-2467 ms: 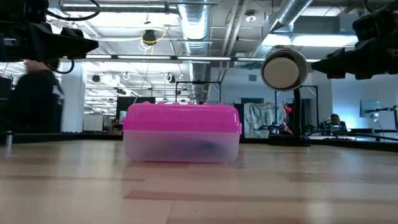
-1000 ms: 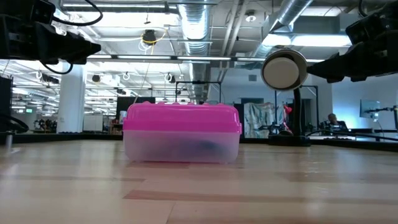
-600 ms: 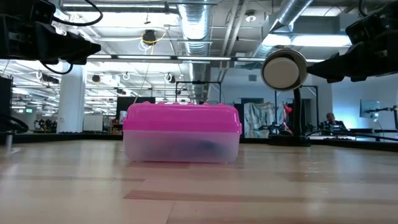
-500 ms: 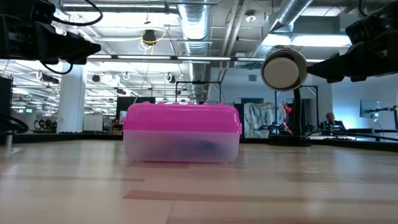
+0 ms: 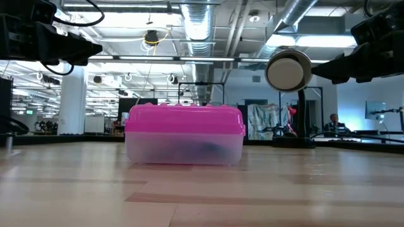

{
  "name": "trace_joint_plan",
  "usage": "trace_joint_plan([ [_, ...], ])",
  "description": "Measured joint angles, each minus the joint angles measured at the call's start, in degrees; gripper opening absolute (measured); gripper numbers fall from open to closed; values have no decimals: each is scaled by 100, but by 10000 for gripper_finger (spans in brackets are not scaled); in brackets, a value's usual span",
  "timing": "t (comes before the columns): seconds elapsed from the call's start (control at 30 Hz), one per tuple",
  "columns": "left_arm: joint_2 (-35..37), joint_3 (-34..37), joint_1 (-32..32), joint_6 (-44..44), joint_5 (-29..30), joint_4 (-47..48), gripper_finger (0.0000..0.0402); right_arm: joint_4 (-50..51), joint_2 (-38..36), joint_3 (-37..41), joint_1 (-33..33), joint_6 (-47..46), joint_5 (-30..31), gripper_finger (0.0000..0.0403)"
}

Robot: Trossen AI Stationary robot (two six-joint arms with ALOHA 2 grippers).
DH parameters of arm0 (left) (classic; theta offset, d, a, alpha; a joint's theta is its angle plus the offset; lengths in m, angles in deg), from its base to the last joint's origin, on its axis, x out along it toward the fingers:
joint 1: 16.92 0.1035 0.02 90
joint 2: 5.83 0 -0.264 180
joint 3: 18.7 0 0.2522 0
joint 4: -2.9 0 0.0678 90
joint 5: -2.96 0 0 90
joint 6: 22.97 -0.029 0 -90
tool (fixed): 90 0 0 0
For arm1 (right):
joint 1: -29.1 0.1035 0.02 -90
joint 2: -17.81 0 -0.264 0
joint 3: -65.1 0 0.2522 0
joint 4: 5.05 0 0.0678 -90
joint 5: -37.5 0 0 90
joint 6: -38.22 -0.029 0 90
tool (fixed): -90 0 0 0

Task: Pick & place school supplies into a supply box
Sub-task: Return to Home Position

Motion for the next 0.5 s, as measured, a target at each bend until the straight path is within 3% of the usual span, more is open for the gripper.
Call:
trace_joint_plan([
  [0.5, 0, 1, -1, -83, 2, -2, 153, 0, 0, 0, 0, -1, 0, 134],
])
